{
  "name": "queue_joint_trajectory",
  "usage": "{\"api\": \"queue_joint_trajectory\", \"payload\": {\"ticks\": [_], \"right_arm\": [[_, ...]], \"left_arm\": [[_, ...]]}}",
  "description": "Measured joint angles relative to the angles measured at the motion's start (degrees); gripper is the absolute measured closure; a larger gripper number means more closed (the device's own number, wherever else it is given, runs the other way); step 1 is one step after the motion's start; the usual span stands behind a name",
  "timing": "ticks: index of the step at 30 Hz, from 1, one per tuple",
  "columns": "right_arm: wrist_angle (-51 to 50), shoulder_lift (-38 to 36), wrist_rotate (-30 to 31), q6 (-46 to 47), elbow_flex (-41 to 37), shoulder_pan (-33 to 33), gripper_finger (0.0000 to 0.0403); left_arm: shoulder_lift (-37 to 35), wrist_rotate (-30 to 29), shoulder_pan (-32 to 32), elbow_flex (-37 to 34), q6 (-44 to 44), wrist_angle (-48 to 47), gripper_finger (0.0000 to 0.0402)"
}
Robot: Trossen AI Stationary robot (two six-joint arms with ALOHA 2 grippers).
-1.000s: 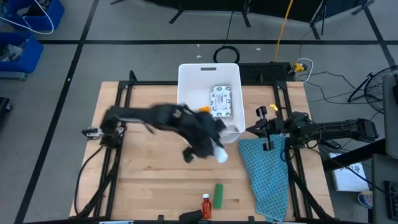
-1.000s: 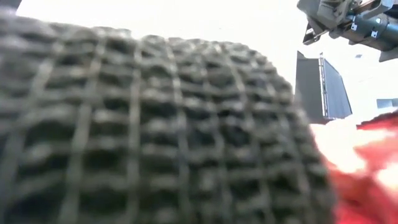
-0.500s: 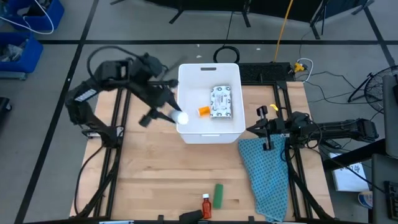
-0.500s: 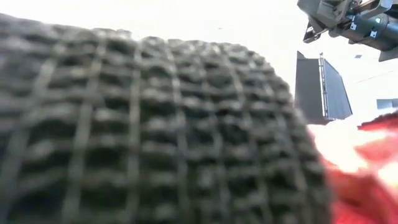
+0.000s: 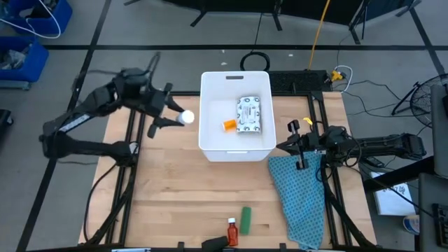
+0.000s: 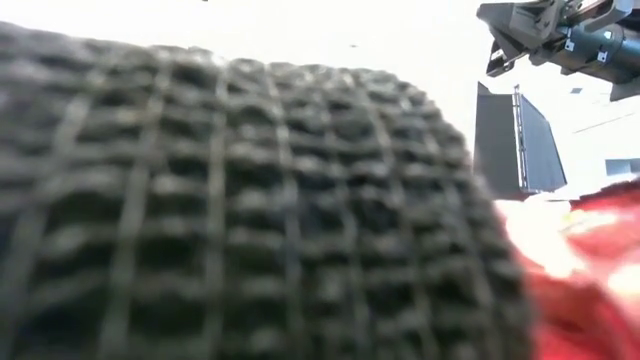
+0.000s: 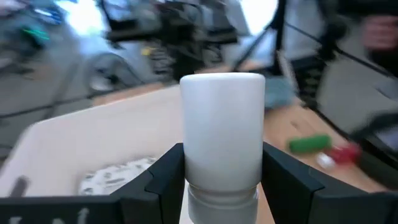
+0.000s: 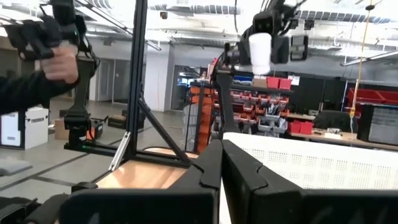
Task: Pick & place medical supplies in basket/bin
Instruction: Put the white pill bottle into the white bin
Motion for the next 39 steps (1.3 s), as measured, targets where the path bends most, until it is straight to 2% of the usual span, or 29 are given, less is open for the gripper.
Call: {"api": "queue_joint_trajectory", "payload": {"ticks": [3, 8, 12, 16, 20, 25, 29, 33, 39], "right_arm": [[-0.1, 0.0, 0.0, 0.1, 0.0, 0.0, 0.0403], [-0.4, 0.0, 0.0, 0.9, 0.0, 0.0, 0.0403], [0.2, 0.0, 0.1, 1.3, -0.6, 0.0, 0.0403], [0.6, 0.0, 0.1, 1.3, -1.4, 0.0, 0.0403], [0.8, 0.0, 0.0, 2.4, -1.5, 0.0, 0.0403], [0.0, 0.0, 0.0, 3.1, -1.5, 0.0, 0.0403], [0.1, 0.0, 0.0, 2.2, -1.5, 0.0, 0.0403], [0.8, 0.0, 0.1, 0.5, -1.5, 0.0, 0.0403], [1.2, 0.0, 0.1, -1.1, -1.5, 0.0, 0.0403]], "left_arm": [[-7.1, -8.8, -0.2, -10.1, -5.5, 10.3, 0.0225], [-17.6, -12.0, -0.5, -27.2, -9.1, 19.8, 0.0225], [-25.2, -18.1, -0.4, -39.4, -16.8, 34.0, 0.0225], [-28.8, -28.6, -0.4, -49.0, -27.6, 50.2, 0.0225], [-28.7, -35.3, -0.4, -53.9, -33.2, 58.5, 0.0225], [-26.5, -35.4, -0.4, -53.9, -34.2, 59.5, 0.0225], [-22.9, -33.6, -0.3, -49.3, -37.2, 59.7, 0.0225], [-14.8, -31.8, -0.4, -38.2, -37.3, 53.0, 0.0225], [5.6, -28.0, -0.9, -16.6, -31.2, 38.2, 0.0225]]}}
